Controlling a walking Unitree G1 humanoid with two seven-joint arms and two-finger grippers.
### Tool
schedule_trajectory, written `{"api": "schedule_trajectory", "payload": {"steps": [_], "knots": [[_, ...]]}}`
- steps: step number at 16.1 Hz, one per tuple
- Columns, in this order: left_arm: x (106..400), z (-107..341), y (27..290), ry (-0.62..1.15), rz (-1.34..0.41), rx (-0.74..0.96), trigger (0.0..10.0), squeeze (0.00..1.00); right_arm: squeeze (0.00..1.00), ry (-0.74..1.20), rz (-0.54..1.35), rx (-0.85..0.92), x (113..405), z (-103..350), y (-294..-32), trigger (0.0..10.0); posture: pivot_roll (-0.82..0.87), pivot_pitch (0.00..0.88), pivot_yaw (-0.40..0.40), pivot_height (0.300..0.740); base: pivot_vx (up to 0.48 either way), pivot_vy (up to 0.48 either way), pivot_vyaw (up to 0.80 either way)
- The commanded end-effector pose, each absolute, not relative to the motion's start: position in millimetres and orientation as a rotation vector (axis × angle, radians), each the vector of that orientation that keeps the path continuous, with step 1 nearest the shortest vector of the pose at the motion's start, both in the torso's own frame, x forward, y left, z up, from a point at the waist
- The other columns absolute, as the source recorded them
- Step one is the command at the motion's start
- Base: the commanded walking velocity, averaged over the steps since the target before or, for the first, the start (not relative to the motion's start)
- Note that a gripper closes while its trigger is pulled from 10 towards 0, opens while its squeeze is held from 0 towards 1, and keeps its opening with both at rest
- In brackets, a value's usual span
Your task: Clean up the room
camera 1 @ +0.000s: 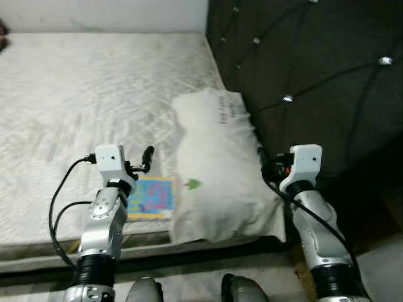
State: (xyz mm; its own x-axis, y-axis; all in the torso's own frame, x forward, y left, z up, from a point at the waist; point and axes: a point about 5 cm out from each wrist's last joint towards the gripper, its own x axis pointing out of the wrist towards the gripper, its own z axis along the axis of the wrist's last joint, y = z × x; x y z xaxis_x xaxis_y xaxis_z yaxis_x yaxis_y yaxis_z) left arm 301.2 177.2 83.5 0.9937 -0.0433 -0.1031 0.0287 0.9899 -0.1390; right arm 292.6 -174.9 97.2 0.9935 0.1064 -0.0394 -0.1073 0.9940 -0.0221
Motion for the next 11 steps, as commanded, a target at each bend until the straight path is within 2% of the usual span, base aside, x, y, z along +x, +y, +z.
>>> {"api": "schedule_trajectory", "payload": {"steps": [1,4,7,11], "knots": [[300.9,83.4,180.7,0.108,-0.034,-0.134,10.0,0.00,0.00,0.042,0.106,-0.023,291.2,95.1,-173.9,10.0,-0.01,0.099,-0.048,0.740,0.000,0.480,0.00],[301.9,83.7,180.1,0.108,-0.033,-0.139,10.0,0.00,0.00,0.046,0.106,-0.025,291.2,94.7,-174.7,10.0,-0.01,0.100,-0.049,0.740,0.000,0.480,0.00],[301.9,84.0,179.5,0.105,-0.033,-0.144,10.0,0.00,0.00,0.047,0.105,-0.029,291.0,94.7,-175.3,10.0,-0.02,0.101,-0.051,0.740,0.000,0.480,-0.49],[301.1,82.6,179.5,0.108,-0.028,-0.152,10.0,0.00,0.00,0.049,0.106,-0.036,291.4,94.6,-175.6,10.0,-0.02,0.104,-0.056,0.740,0.000,0.480,0.00]]}}
